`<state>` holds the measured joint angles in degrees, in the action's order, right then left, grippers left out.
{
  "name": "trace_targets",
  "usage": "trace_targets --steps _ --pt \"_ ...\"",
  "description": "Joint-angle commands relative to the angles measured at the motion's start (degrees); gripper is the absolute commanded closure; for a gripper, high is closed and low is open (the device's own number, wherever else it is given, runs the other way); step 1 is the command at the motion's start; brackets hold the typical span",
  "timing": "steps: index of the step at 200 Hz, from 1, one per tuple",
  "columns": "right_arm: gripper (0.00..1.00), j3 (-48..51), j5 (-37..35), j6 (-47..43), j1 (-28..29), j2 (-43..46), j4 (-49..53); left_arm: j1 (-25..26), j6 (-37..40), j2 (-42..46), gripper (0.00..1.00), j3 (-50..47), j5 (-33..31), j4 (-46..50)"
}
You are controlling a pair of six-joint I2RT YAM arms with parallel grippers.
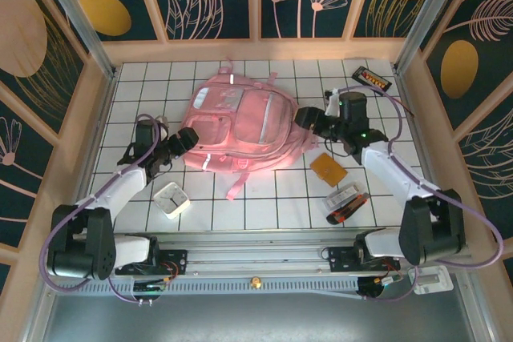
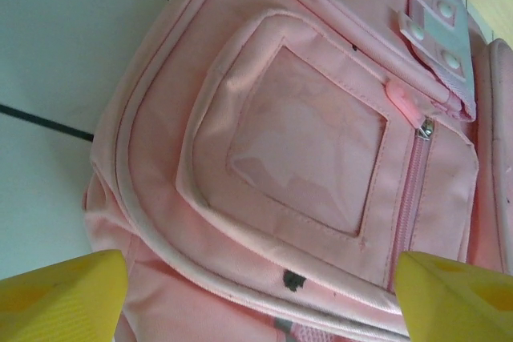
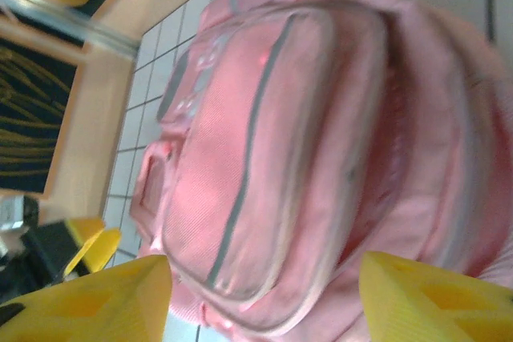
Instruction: Pack books, pencil case, and school supplies into a backpack
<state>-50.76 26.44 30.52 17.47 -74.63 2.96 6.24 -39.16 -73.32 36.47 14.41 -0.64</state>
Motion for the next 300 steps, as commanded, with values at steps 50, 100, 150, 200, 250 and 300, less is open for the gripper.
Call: trace_targets --steps 50,100,150,200,250,300 --pt "0.01 2.49 -11.23 -0.71 10.83 8.34 4.21 -1.63 1.49 -4.44 0.16 0.49 1.31 -2.59" --pt "0.01 1.82 -21.41 -0.48 23.61 5.04 3.33 -2.02 -0.79 -8.74 0.24 0.84 4.95 -7.60" --pt "0.02 -7.33 -35.11 4.98 36.60 -10.77 10.07 -1.99 -5.05 -10.85 0.45 -1.62 10.80 -14.45" --pt "0.09 -16.13 -36.84 7.86 39.65 -22.94 9.04 -2.02 -9.52 -7.21 0.71 -6.34 15.23 -19.51" --pt "0.25 -19.22 -34.97 9.45 38.31 -27.19 8.78 -1.93 -11.91 -2.31 0.92 -8.29 17.68 -20.08" --pt "0.39 -20.76 -35.43 11.01 38.18 -29.75 11.60 -1.93 -16.11 0.53 1.00 -9.07 19.94 -22.63"
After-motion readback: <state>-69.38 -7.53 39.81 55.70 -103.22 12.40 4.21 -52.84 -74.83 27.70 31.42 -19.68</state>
